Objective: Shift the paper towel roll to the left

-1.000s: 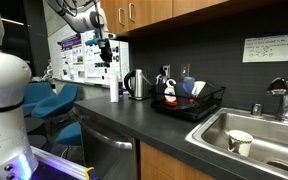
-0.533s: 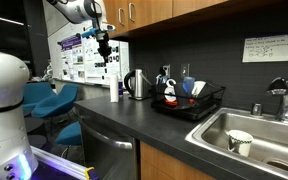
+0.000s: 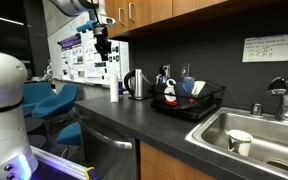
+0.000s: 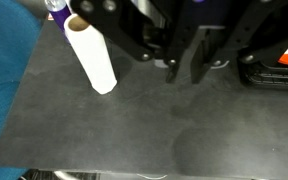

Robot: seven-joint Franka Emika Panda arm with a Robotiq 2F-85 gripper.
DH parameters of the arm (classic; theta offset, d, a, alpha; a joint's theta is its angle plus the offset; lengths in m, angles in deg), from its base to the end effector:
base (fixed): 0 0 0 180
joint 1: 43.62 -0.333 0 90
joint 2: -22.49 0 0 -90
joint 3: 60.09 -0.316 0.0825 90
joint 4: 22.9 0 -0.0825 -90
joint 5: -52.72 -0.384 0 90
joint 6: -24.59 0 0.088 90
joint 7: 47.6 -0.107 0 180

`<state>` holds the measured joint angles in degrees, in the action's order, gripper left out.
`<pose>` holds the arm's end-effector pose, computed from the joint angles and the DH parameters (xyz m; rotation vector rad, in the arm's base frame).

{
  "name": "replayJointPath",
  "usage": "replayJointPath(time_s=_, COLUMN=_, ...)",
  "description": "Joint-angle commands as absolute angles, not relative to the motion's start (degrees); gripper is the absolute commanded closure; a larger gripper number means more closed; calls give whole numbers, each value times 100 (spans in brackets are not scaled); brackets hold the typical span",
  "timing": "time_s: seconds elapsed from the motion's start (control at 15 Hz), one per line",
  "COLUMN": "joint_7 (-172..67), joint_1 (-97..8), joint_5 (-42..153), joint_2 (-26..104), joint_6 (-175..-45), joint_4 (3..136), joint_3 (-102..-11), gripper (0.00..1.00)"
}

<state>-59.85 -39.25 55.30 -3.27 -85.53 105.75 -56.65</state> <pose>0.4258 -0.0648 0.5527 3.0803 -0.5176 0.1974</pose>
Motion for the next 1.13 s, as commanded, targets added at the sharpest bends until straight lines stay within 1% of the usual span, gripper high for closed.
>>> replayJointPath(time_s=0.0, joint_7=-5693, joint_1=-3848, joint_5=5427, joint_2=-986, joint_6=-8451, joint_4=11066, joint_3=-5610, gripper=47)
replayJointPath(time_s=0.13, joint_7=-5621, joint_1=-3836, joint_5=5385, joint_2=-1182, joint_6=-8406, joint_4=11183, joint_3=-5577, gripper=33)
replayJointPath(time_s=0.27, joint_7=-5556, joint_1=-3821, joint_5=5360, joint_2=-1351, joint_6=-8343, joint_4=11300, joint_3=-5558, gripper=21)
replayJointPath(time_s=0.33, joint_7=-5510, joint_1=-3816, joint_5=5356, joint_2=-1422, joint_6=-8289, joint_4=11336, joint_3=-5539, gripper=13)
replayJointPath(time_s=0.47, joint_7=-5440, joint_1=-3800, joint_5=5358, joint_2=-1534, joint_6=-8219, joint_4=11409, joint_3=-5488, gripper=2)
replayJointPath(time_s=0.6, joint_7=-5361, joint_1=-3790, joint_5=5339, joint_2=-1547, joint_6=-8159, joint_4=11397, joint_3=-5423, gripper=0)
replayJointPath(time_s=1.0, joint_7=-5080, joint_1=-3745, joint_5=5356, joint_2=-1628, joint_6=-8074, joint_4=11416, joint_3=-5287, gripper=0)
replayJointPath(time_s=1.07, joint_7=-5234, joint_1=-3714, joint_5=5398, joint_2=-1494, joint_6=-8173, joint_4=11364, joint_3=-5372, gripper=0)
